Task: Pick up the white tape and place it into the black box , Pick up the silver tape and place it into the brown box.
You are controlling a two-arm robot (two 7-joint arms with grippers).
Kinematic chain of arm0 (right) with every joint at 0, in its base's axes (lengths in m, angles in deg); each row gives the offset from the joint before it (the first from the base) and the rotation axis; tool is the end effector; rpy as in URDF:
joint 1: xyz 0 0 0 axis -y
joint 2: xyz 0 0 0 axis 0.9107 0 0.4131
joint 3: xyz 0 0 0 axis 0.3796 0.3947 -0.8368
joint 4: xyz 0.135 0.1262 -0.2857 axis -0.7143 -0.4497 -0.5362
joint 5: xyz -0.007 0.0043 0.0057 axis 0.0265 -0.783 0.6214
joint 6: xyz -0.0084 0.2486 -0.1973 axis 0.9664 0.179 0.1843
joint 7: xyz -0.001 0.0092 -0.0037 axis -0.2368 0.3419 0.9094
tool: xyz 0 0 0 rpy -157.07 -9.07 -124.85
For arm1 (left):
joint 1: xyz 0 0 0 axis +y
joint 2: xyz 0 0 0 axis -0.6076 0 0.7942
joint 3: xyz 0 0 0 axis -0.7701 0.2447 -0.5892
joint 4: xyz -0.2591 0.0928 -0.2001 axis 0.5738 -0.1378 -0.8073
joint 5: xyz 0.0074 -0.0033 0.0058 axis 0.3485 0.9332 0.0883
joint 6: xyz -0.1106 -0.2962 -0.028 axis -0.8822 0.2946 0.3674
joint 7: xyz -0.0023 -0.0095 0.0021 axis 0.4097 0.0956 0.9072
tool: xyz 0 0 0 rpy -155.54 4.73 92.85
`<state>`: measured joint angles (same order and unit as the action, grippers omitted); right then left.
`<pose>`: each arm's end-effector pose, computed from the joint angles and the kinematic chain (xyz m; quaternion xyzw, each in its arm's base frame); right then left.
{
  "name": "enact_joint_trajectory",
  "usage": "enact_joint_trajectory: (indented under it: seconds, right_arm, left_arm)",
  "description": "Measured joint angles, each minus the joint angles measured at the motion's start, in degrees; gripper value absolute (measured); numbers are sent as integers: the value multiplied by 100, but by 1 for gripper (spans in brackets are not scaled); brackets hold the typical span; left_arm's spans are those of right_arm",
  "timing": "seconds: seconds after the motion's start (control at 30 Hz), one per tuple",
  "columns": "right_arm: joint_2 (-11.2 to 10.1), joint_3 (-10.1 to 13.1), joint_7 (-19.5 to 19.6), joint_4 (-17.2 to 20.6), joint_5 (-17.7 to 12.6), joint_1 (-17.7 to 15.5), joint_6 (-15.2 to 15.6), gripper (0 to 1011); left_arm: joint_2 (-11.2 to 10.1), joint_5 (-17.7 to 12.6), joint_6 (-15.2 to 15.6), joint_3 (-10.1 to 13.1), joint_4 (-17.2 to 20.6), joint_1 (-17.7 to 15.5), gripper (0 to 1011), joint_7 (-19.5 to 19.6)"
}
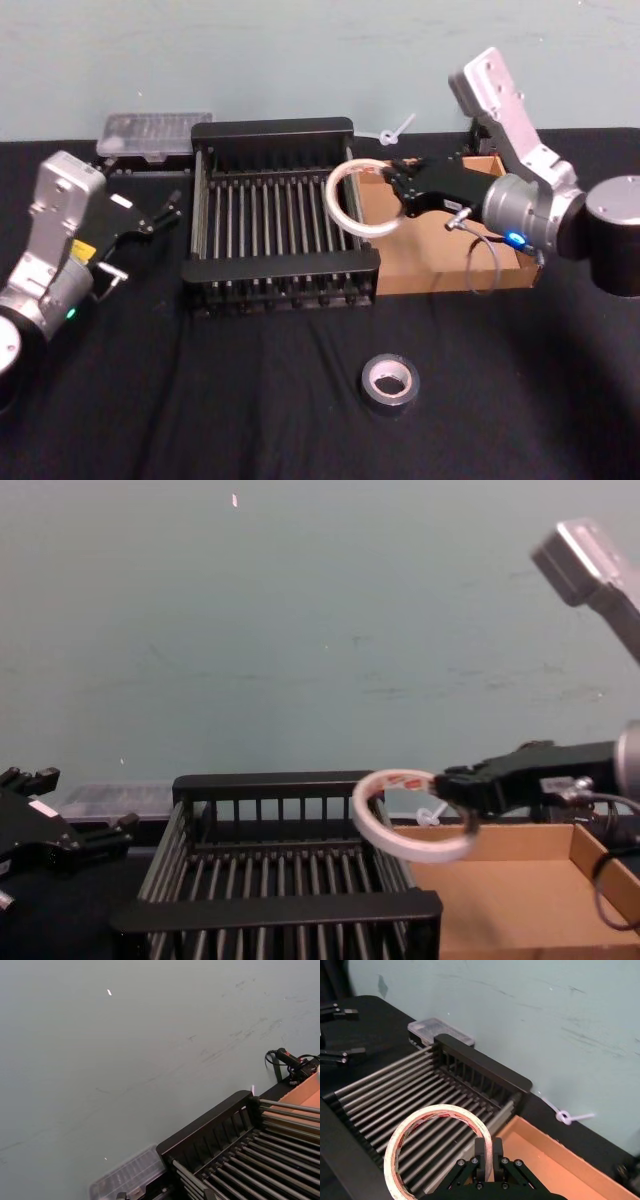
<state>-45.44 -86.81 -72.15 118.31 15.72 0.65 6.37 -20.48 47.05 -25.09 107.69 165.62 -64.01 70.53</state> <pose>0.4476 -0.0116 -0.2529 -0.1913 0.0052 -0.4104 0.8916 0.3743 0.1089 -0.3444 0.1415 -0.1324 0.5799 0.7913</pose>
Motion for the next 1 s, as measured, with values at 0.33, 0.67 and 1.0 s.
enact_joint_trajectory:
  seconds: [0.33, 0.67, 1.0]
  right_arm:
    - [288, -251, -87, -327, 160, 312, -71, 90]
    - [472, -373, -103, -509, 269, 458, -113, 90]
    - [450, -359, -97, -487, 265, 442, -108, 90]
  left_arm:
    - [0, 0, 0, 0, 0, 0, 1001, 0]
    - [0, 0, 0, 0, 0, 0, 1001, 0]
    - [0, 0, 0, 0, 0, 0, 1001, 0]
